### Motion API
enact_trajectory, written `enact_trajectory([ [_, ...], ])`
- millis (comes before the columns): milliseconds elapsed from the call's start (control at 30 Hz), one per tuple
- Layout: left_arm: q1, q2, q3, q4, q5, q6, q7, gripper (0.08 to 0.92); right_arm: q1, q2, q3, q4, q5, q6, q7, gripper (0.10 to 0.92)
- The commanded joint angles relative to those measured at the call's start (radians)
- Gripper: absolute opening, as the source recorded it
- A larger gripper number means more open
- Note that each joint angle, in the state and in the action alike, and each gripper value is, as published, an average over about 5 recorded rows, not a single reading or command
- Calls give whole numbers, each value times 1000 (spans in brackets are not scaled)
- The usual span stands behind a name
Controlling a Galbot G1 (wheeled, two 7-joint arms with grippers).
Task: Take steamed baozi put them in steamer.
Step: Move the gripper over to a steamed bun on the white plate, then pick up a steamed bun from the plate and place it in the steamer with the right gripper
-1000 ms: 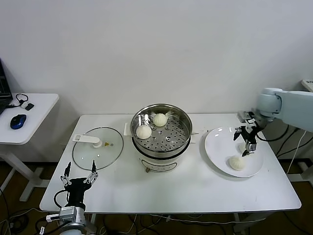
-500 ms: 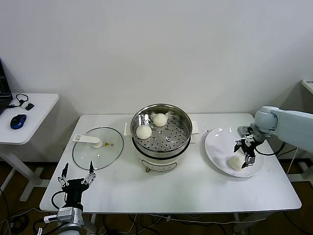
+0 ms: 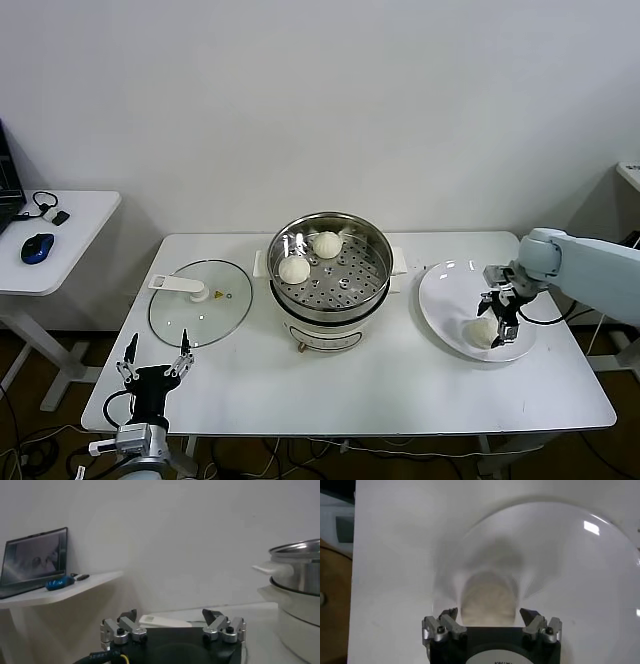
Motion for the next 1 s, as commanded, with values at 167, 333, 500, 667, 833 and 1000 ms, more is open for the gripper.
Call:
enact_trajectory([
  [167,-1,-49,-3,-1,-2,2,1,823,-37,12,32,-10,-18,-2,1,795],
  [333,-1,-49,-5,-5,-4,3,2,823,3,13,-1,8,-19,-3,0,662],
  [500,-1,-49,-2,-7,-5,3,3,823,66,4,-49,46,-16,-2,-1,591],
  [667,0,-49,8,-13,-4,4,4,823,208,8,-155,108,13,9,-8,585],
  [833,1,-49,15,-18,-5,4,4,823,406,40,-267,181,54,39,-23,585],
  [1000,0,-49,23,-20,-3,3,4,823,568,93,-330,287,85,82,-38,585],
])
